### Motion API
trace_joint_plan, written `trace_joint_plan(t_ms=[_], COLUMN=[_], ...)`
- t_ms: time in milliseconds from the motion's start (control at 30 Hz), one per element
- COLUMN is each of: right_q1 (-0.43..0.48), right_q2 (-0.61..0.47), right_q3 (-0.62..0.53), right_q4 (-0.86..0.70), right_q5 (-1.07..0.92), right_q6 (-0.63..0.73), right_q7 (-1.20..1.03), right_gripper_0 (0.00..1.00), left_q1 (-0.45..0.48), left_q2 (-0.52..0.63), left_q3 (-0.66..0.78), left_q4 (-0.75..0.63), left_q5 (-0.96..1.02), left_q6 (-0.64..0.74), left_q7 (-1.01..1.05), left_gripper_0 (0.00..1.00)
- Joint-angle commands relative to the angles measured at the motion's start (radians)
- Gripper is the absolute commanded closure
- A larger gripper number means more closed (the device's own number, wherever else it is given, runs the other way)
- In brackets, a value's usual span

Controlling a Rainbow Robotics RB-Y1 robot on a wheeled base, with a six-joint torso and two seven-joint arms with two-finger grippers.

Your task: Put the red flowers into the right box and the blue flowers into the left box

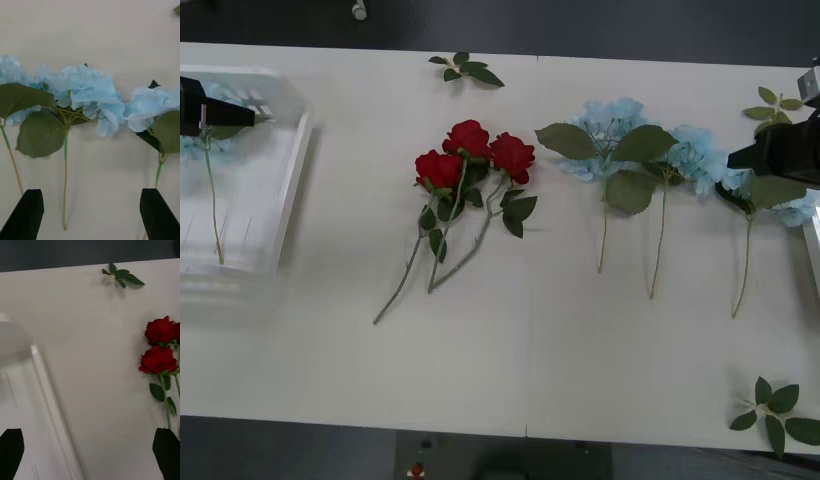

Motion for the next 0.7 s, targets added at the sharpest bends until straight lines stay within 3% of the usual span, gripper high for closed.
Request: trace_joint_plan(t_ms=[33,333,700], right_q1=[0.02,0.102,0.188], right_q2=[-0.053,-0.059,-0.059], right_q3=[-0.007,-0.007,-0.007], right_q4=[-0.049,-0.097,-0.087], right_q5=[0.051,0.176,0.317], right_q6=[-0.077,-0.311,-0.388], right_q7=[-0.155,-0.383,-0.451], right_gripper_0=[0.25,0.25,0.25], left_q1=[-0.018,-0.141,-0.286], left_q2=[-0.006,-0.017,-0.054], left_q3=[-0.098,-0.435,-0.756], left_q4=[-0.02,-0.022,-0.022], left_q5=[0.118,0.267,0.268], left_q6=[0.002,-0.071,-0.253], left_q7=[-0.115,-0.18,-0.002], left_gripper_0=[0.0,0.0,0.0])
